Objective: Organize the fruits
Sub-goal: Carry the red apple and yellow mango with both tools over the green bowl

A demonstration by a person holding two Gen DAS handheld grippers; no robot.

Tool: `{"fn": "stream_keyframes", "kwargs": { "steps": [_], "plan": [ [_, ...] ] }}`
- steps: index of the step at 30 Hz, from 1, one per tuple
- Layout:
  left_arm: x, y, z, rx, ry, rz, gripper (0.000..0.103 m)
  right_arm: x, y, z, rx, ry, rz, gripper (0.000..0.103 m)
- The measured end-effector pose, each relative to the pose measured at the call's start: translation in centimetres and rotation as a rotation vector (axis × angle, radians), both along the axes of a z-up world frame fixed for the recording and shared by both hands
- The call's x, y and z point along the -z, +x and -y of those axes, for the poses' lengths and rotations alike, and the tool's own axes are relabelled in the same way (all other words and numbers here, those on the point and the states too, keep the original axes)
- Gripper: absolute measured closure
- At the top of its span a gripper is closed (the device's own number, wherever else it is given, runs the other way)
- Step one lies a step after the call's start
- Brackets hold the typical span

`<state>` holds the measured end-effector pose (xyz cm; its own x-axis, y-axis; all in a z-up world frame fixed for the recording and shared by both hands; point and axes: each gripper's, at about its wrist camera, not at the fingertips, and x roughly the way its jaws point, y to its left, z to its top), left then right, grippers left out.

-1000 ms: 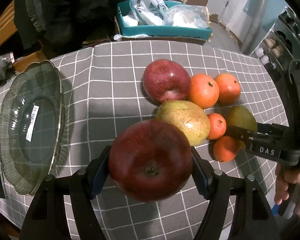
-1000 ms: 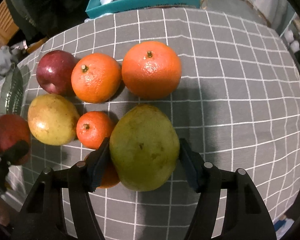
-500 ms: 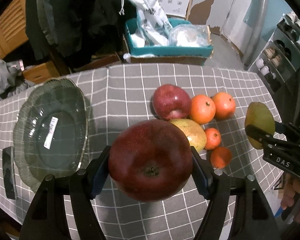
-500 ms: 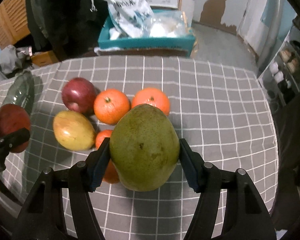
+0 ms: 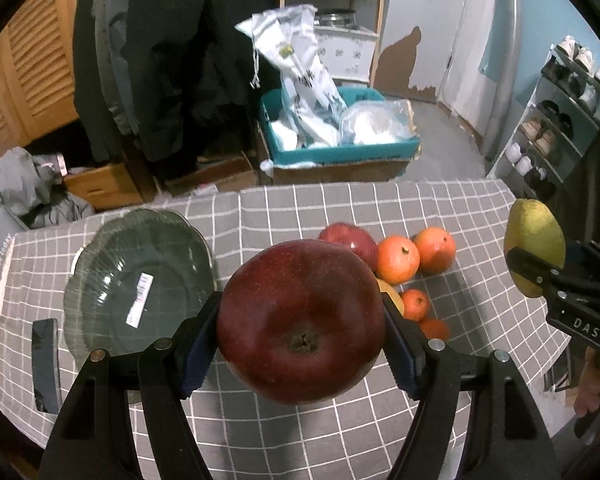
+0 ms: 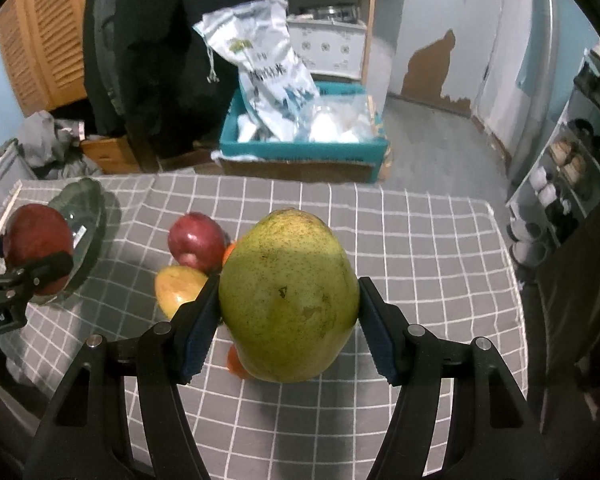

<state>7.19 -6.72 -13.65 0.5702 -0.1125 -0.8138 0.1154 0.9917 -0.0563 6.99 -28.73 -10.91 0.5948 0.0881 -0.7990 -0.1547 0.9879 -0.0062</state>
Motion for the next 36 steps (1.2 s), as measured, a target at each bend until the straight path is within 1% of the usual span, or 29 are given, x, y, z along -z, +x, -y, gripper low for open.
{"fn": "stream_keyframes", "kwargs": {
  "steps": [5,8,17,26,36],
  "plan": [
    [-1.9,-0.5,-0.7,-0.005,0.003,0.055,0.028,-2.1,-0.7,-1.0,-0.025,0.000,0.054,0.037],
    [-2.8,-0.8,-1.1,-0.008,0.003,0.079,0.028,-2.8,-0.8,-1.4,-0.038,0.006,0.073,0.037],
    [-4.4,-1.4,-2.7,-0.028,0.002,0.120,0.028,-4.8,-1.0,-3.1,-0.073,0.028,0.120,0.037],
    [-5.0,-1.5,-4.8,-0.062,0.003,0.140,0.028,-6.0,-0.7,-5.6,-0.118,0.044,0.145,0.037],
    [-4.7,-1.6,-8.3,-0.129,0.007,0.140,0.028,-6.0,0.6,-9.7,-0.184,0.062,0.138,0.037]
  ]
}}
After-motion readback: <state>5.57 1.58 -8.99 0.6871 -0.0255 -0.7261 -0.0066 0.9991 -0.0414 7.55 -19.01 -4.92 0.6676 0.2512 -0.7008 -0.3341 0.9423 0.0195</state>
